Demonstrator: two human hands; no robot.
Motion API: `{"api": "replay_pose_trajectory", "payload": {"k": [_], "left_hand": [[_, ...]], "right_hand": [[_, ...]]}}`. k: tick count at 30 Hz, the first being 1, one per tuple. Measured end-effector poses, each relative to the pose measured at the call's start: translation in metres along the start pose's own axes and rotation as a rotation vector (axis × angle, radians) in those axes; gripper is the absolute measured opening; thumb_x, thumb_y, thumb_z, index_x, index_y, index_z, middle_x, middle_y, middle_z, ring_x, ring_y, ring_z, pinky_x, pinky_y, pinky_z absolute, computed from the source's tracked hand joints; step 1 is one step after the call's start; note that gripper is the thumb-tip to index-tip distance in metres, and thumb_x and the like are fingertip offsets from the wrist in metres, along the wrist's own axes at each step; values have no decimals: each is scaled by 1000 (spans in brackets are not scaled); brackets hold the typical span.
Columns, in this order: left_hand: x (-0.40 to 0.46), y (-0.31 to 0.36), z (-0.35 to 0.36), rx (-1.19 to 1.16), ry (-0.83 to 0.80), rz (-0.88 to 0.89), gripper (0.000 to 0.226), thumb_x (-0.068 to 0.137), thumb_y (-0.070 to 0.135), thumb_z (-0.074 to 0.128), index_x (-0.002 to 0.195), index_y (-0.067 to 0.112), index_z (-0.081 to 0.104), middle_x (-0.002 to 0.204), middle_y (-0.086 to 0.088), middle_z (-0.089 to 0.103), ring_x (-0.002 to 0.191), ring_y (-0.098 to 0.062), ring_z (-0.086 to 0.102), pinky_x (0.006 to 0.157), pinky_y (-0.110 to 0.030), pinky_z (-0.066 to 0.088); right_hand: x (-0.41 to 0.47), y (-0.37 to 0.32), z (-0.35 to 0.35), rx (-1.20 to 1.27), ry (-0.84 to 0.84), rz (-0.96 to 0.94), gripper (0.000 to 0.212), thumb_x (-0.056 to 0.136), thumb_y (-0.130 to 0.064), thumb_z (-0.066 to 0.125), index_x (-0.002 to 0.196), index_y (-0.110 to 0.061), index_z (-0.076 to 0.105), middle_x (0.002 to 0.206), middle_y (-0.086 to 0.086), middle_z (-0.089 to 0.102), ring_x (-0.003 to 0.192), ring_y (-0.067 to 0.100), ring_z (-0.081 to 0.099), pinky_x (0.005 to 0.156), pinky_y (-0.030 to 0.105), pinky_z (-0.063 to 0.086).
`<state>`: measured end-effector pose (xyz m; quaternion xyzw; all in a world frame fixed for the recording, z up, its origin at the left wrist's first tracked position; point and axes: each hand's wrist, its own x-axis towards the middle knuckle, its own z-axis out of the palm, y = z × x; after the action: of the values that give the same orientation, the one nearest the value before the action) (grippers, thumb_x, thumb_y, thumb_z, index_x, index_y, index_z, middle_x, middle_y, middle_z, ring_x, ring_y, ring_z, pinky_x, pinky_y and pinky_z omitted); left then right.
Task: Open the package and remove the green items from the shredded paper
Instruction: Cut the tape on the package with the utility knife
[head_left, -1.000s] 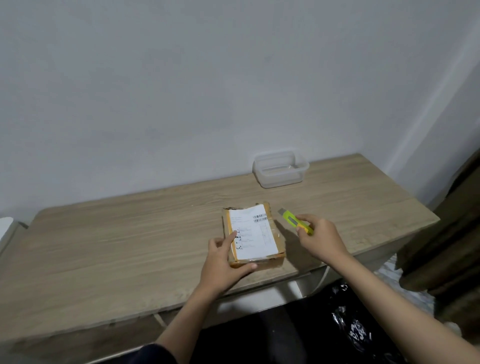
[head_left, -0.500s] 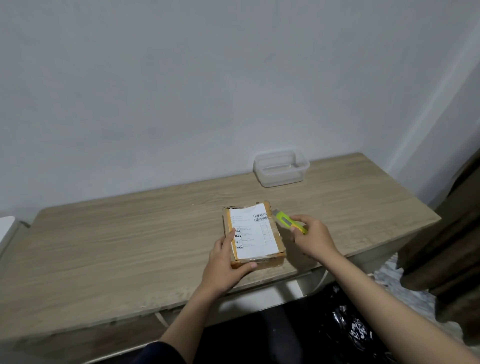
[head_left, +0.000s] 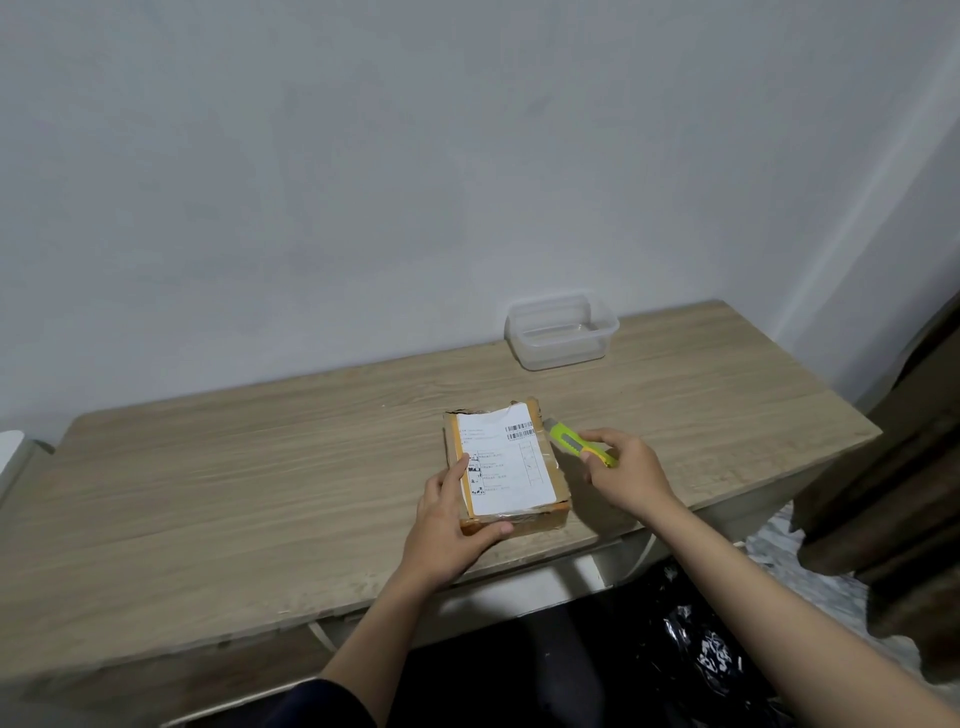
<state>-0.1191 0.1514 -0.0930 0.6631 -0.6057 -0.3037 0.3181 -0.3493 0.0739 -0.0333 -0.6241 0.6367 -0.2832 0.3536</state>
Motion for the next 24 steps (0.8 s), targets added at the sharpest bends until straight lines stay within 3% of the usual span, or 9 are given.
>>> {"api": "replay_pose_trajectory", "payload": {"k": [2,6,11,17,24], "left_hand": [[0,0,0,-2,1,-2,101,58,69,67,143,42,19,141,7,32,132,-13,33,101,-26,31],[0,0,0,-4,6,-4,100,58,69,67,142,44,19,141,9,31,132,-12,33,99,-26,31],[-1,1,1,3,19,-10,98,62,65,70,142,44,19,141,10,31,131,-11,33,95,-26,32],[-1,2,2,-1,34,-11,98,62,63,72,142,43,21,140,10,32,131,-12,34,97,-25,31],[-1,2,2,0,41,-15,98,61,62,72,143,41,22,141,8,33,131,-13,34,99,-24,30]], "right_hand": [[1,2,1,-9,-10,-4,27,84,-18,62,111,-23,66,95,10,71,74,19,58,61,21,41],[4,1,-3,-30,-51,11,27,84,-18,63,110,-25,67,91,6,67,71,20,60,53,20,41],[5,2,-15,-56,-101,4,24,84,-19,62,106,-28,67,78,12,66,45,14,49,34,15,36],[1,5,-27,-53,-187,3,25,84,-17,64,106,-27,67,66,9,63,27,3,40,33,16,35],[-12,6,-31,-32,-230,-15,25,84,-13,64,106,-23,68,58,6,60,28,1,37,32,14,30]]}}
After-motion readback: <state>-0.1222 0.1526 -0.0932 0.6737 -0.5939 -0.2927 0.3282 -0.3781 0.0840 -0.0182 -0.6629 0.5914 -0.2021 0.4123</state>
